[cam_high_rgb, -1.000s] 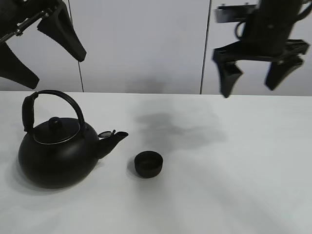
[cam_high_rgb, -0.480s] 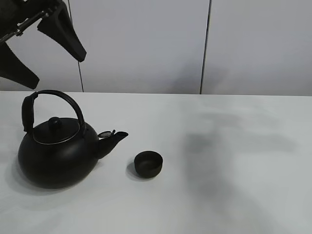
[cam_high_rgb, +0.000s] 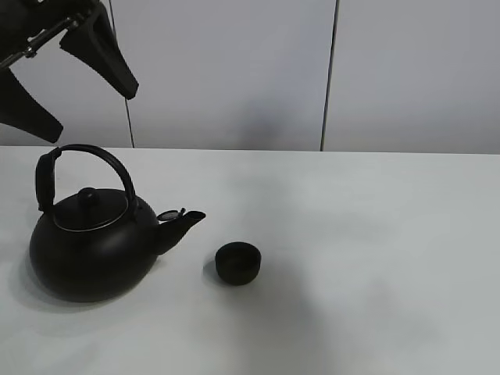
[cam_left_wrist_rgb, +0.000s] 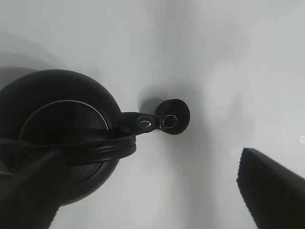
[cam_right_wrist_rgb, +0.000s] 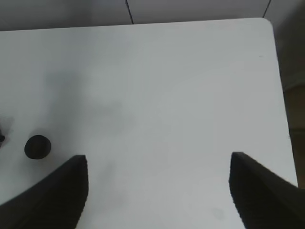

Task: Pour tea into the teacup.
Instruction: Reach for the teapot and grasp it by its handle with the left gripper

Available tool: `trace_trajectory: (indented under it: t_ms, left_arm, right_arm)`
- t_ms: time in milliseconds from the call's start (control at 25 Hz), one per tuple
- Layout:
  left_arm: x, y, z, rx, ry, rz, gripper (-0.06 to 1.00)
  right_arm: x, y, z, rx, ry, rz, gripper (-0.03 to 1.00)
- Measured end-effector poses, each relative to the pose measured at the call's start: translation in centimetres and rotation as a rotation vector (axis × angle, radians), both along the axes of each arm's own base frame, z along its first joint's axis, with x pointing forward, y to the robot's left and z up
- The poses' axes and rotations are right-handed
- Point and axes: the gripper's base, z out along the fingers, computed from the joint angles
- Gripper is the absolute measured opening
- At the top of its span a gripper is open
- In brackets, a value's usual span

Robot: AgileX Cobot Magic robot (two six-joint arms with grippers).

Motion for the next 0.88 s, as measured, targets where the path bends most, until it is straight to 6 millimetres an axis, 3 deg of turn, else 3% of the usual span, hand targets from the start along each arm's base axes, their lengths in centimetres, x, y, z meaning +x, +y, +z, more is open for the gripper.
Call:
trace_trajectory:
  t_ms: [120, 280, 440, 720, 880]
  left_arm:
    - [0.0, 0.0, 0.0, 0.0, 0.0, 0.0, 0.7]
    - [0.0, 0.0, 0.0, 0.0, 0.0, 0.0, 0.7]
    - [0.0, 0.0, 0.0, 0.0, 0.0, 0.0, 0.7]
    - [0.0, 0.0, 0.0, 0.0, 0.0, 0.0, 0.7]
    - [0.0, 0.0, 0.0, 0.0, 0.0, 0.0, 0.7]
  right_arm:
    - [-5.0, 0.6, 0.1, -0.03, -0.085, -0.012, 0.56]
    - [-9.9, 1.2, -0.9, -0.067, -0.24, -0.02, 0.56]
    - [-13.2, 1.5, -3.3, -0.048, -0.34, -0.035, 0.56]
    - [-18.1, 1.7, -10.3, -0.04, -0.415, -0.055, 0.56]
    - [-19.5, 1.8, -13.1, -0.042, -0.468, -0.055, 0.56]
